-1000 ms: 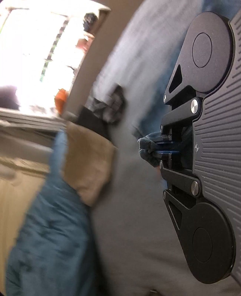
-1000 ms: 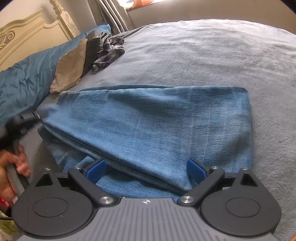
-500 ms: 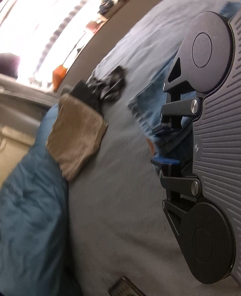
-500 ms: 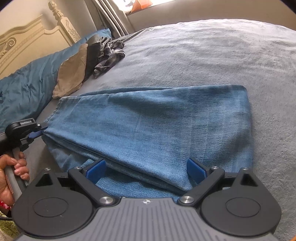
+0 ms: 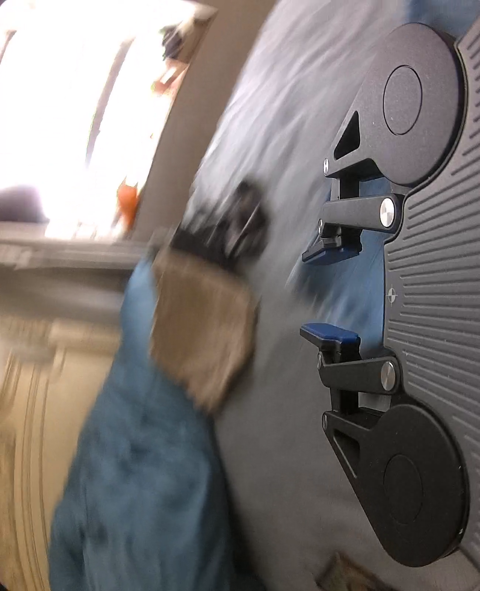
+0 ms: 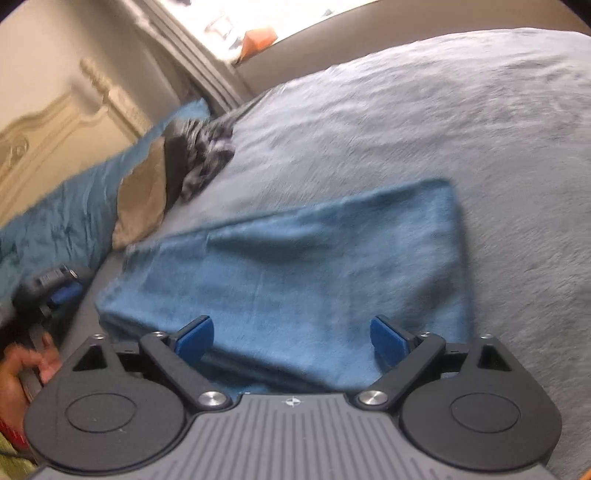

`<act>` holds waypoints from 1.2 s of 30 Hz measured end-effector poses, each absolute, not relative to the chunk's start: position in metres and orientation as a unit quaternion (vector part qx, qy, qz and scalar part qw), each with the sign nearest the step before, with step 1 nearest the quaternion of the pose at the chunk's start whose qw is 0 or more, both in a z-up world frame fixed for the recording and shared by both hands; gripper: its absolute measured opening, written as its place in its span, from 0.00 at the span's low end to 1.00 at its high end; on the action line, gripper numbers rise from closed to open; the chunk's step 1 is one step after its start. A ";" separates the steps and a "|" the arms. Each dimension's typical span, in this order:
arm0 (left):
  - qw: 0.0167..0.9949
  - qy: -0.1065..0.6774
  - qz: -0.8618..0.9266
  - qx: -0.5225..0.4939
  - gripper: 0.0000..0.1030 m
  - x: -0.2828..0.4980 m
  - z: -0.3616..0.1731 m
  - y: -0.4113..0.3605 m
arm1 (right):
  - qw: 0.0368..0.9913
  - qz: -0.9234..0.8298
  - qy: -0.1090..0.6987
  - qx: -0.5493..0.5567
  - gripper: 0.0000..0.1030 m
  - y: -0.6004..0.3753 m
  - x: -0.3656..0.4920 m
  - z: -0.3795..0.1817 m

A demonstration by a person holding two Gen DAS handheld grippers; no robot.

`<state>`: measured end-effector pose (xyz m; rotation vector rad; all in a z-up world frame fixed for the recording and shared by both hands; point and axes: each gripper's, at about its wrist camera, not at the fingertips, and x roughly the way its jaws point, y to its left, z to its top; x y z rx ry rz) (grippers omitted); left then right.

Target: Fold clothes

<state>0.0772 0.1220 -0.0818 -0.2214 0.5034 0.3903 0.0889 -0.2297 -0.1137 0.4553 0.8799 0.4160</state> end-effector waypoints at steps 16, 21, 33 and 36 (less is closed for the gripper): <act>0.929 0.351 0.116 0.006 0.34 0.089 -0.127 0.060 | 0.825 0.246 0.446 0.244 0.06 -0.199 0.208 -0.151; 0.929 0.352 0.110 0.015 0.35 0.088 -0.127 0.058 | 0.776 0.255 0.440 0.372 0.10 -0.230 0.199 -0.158; 0.929 0.352 0.111 0.028 0.39 0.090 -0.129 0.058 | 0.755 0.147 0.376 0.517 0.18 -0.311 0.138 -0.162; 0.928 0.355 0.111 0.031 0.40 0.091 -0.129 0.058 | 0.745 0.197 0.405 0.492 0.27 -0.299 0.119 -0.154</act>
